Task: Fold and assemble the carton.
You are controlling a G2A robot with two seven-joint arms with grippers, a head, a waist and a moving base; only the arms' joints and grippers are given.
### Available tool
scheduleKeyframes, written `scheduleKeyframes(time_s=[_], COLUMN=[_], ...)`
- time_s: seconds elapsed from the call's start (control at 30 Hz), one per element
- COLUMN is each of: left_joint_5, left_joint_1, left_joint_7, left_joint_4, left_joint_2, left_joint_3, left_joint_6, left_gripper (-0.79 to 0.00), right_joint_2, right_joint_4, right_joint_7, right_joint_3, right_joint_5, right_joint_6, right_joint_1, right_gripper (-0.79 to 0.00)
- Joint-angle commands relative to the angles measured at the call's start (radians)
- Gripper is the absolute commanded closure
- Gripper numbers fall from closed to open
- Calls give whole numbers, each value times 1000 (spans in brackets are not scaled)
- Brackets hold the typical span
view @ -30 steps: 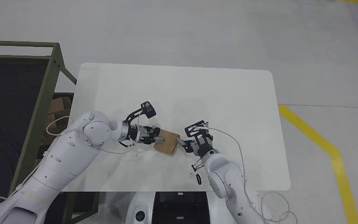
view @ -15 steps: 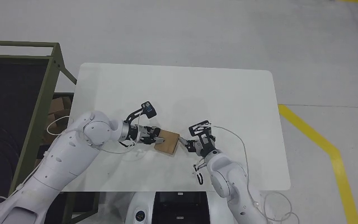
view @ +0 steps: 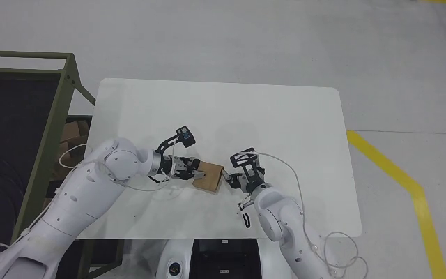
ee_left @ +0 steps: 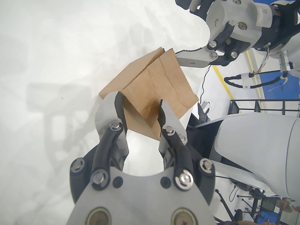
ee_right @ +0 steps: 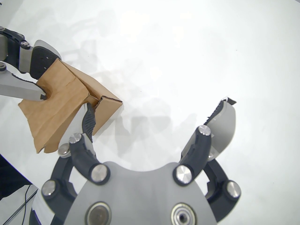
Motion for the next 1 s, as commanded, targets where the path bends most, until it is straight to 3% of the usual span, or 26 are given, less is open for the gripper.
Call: scheduleKeyframes(time_s=[0.0, 0.23, 0.63, 0.97], left_joint_5=[-1, 0, -2, -2], left_joint_1=[0, 0, -3, -10], left_joint_7=[2, 2, -1, -2], left_joint_4=[1, 3, 6, 11], left_joint_2=[0, -1, -3, -6], left_joint_3=[0, 0, 1, 9], left_joint_6=[0, -1, 0, 3], left_gripper=[-308, -311, -311, -308], right_joint_2=[0, 7, 35, 31], right_joint_4=[2, -32, -59, -31], right_joint_7=[9, -55, -45, -33], right_joint_3=[1, 35, 48, 12], right_joint_5=[2, 27, -66, -64], right_joint_6=[-2, -5, -202, -190], right_joint_1=[4, -39, -81, -42], right_gripper=[-785, -785, -785, -785])
